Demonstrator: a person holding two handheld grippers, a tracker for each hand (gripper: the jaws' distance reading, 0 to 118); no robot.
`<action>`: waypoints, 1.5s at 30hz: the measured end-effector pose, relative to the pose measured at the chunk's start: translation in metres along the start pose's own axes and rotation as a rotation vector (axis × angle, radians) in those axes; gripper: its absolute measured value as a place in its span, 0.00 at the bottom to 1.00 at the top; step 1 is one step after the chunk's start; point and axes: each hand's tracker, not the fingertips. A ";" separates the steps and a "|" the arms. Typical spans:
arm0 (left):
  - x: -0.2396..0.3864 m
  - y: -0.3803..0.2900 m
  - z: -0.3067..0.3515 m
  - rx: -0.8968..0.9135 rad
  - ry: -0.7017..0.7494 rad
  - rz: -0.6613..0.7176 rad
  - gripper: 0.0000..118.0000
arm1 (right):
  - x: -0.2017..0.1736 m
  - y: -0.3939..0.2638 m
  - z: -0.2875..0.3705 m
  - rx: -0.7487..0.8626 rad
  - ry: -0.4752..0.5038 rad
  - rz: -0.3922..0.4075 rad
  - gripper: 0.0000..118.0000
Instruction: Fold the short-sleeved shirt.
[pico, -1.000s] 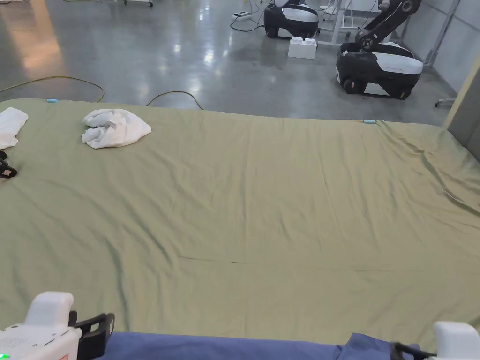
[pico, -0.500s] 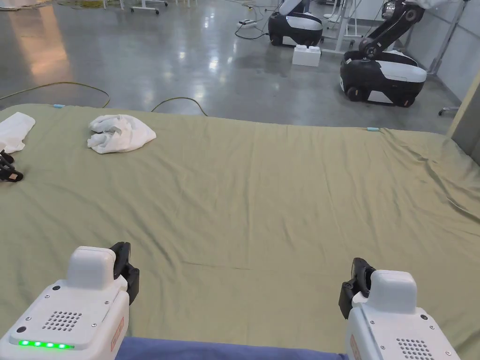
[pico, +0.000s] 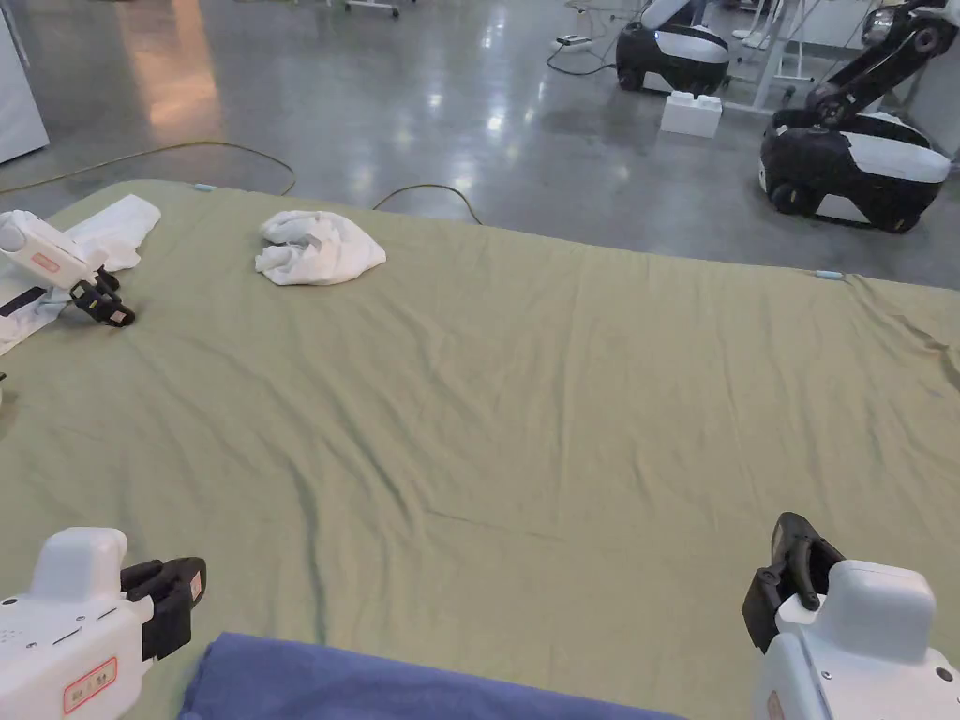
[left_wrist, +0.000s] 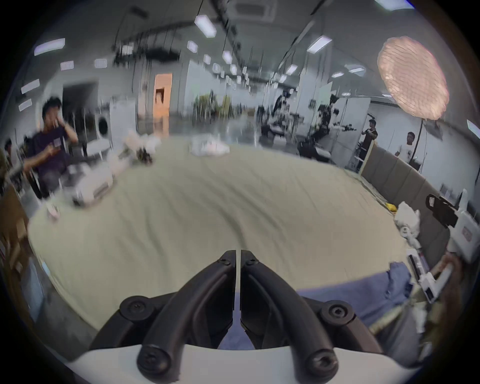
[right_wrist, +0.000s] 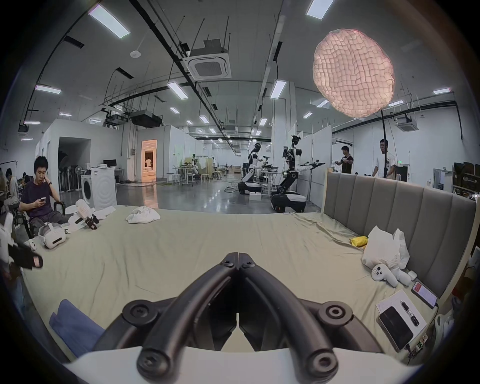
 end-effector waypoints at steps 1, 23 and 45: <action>-0.014 -0.003 -0.005 -0.071 -0.040 0.028 0.04 | -0.001 0.000 -0.001 -0.004 0.001 0.003 0.00; -0.107 -0.064 -0.109 -0.509 -0.699 0.580 0.72 | -0.001 -0.013 -0.002 -0.104 0.013 0.020 0.00; -0.072 -0.026 -0.069 -0.431 -0.467 0.358 0.08 | 0.009 -0.012 -0.002 -0.107 0.019 0.013 0.00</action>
